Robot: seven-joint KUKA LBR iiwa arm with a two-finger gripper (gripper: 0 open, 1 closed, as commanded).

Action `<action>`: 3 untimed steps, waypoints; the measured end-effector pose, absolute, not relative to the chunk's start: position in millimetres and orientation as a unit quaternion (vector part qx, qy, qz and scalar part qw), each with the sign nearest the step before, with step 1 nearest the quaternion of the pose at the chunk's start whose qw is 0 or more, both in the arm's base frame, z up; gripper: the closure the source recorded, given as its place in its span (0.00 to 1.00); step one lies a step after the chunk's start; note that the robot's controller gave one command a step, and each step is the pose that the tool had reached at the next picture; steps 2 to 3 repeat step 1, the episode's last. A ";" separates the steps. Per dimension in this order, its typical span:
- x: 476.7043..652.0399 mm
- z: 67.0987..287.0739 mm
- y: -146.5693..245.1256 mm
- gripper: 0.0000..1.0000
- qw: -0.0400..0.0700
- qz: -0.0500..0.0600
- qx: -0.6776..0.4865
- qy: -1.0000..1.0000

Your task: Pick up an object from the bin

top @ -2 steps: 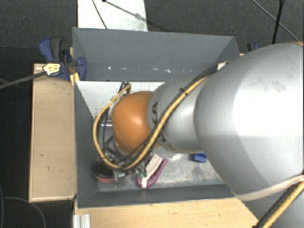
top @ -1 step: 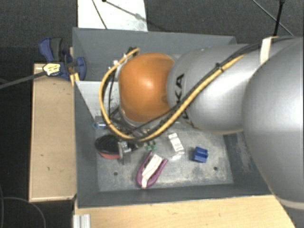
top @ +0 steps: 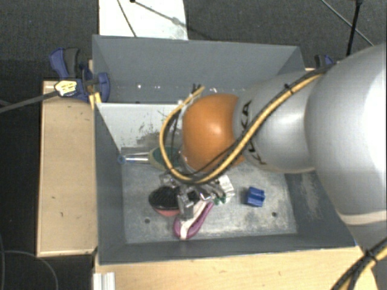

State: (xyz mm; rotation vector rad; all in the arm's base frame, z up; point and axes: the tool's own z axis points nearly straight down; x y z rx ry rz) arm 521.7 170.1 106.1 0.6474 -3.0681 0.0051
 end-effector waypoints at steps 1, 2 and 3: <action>504.2 211.4 174.0 1.00 -0.004 -0.001 0.184 -0.983; 504.2 211.4 174.0 1.00 -0.004 -0.001 0.184 -0.983; 504.2 211.4 174.0 1.00 -0.004 -0.001 0.184 -0.983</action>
Offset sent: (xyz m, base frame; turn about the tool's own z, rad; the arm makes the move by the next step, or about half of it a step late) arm -0.0192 0.0034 0.1008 0.0465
